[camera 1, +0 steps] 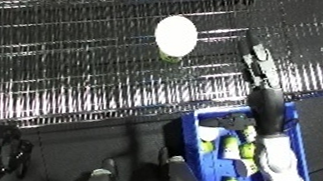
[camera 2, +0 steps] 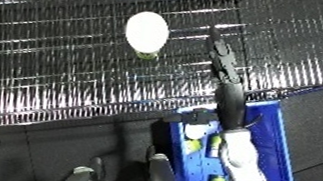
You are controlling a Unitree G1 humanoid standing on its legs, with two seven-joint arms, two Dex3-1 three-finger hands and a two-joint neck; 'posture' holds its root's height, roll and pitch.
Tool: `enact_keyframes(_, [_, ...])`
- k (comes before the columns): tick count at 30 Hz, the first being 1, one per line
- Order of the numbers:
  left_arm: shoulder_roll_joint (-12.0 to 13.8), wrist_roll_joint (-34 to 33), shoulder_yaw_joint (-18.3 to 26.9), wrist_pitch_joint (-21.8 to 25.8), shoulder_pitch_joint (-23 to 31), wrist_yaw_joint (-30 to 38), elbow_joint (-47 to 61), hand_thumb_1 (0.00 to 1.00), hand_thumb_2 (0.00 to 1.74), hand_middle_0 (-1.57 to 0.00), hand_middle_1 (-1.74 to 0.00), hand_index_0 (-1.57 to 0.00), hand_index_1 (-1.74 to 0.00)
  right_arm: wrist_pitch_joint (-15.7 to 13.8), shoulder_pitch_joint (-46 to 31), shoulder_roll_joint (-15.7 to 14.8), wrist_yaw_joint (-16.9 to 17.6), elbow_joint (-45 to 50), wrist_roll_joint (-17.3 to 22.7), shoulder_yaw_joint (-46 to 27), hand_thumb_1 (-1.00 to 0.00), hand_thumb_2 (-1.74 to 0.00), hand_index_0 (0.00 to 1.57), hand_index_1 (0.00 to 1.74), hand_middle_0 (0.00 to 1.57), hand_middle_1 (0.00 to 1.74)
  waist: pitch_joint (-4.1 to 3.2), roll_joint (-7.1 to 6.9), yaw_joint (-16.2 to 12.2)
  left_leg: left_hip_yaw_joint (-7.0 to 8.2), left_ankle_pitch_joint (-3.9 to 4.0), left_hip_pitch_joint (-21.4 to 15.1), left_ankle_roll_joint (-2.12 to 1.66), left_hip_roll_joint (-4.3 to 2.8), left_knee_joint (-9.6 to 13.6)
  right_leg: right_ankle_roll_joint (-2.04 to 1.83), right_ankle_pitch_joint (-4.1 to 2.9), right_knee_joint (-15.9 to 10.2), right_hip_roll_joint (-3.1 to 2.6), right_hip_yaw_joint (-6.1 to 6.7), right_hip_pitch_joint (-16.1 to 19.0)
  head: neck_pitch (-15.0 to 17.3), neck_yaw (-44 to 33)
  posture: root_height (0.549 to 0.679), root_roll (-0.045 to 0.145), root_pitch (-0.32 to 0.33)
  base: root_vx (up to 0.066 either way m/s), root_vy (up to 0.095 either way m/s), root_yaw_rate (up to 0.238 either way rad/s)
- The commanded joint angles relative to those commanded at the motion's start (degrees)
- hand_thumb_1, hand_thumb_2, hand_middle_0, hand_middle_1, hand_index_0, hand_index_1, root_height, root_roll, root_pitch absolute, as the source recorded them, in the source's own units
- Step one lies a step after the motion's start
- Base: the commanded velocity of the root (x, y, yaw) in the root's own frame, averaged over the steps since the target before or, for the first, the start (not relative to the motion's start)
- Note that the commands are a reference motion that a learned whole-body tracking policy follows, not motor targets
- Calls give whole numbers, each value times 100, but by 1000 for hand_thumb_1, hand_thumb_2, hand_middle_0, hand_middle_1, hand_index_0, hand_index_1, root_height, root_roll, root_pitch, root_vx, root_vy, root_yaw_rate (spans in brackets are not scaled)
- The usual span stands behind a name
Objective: Pick up the object and place it into the box
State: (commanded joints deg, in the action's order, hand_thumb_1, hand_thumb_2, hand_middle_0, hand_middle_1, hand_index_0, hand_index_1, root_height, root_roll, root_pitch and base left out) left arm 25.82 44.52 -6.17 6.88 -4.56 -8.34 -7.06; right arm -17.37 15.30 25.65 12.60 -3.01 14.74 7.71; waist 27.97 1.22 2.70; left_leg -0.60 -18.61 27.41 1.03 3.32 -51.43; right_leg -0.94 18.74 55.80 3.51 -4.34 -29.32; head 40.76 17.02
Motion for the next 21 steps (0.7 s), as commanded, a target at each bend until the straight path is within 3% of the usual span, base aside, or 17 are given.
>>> enact_keyframes(6, [21, 8, -83, -13, -2, 9, 30, 1000, 1740, -1570, -1740, -1570, -1740, 5, 110, -23, 51, -354, 113, 59, 0, 0, 0, 0, 0, 0, 95, 32, 36, -1, -43, 162, -4, 10, -238, -1, 7, 184, 14, -9, -142, 81, 54, 608, 70, -67, 37, 5, 43])
enact_keyframes(11, [59, 51, -176, -37, -73, 58, 52, 1000, 1740, -1570, -1740, -1570, -1740, 3, 310, -18, -17, -646, 189, 146, 0, 0, 0, 0, 0, 0, 172, 82, 63, 15, -96, 315, 6, 45, -448, 28, 43, 347, 20, -18, -288, 62, 122, 602, 74, -68, 28, 15, 59])
enact_keyframes(21, [109, 116, -363, -26, -161, 199, 53, 1000, 1740, -1570, -1740, -1570, -1740, 58, 771, -11, -46, -1056, 424, 361, 0, 0, 0, 0, 0, 0, 182, 179, 115, 48, -192, 743, 48, 83, -767, 63, 134, 681, 10, -40, -774, -185, 309, 590, 73, -37, 4, 18, 54])
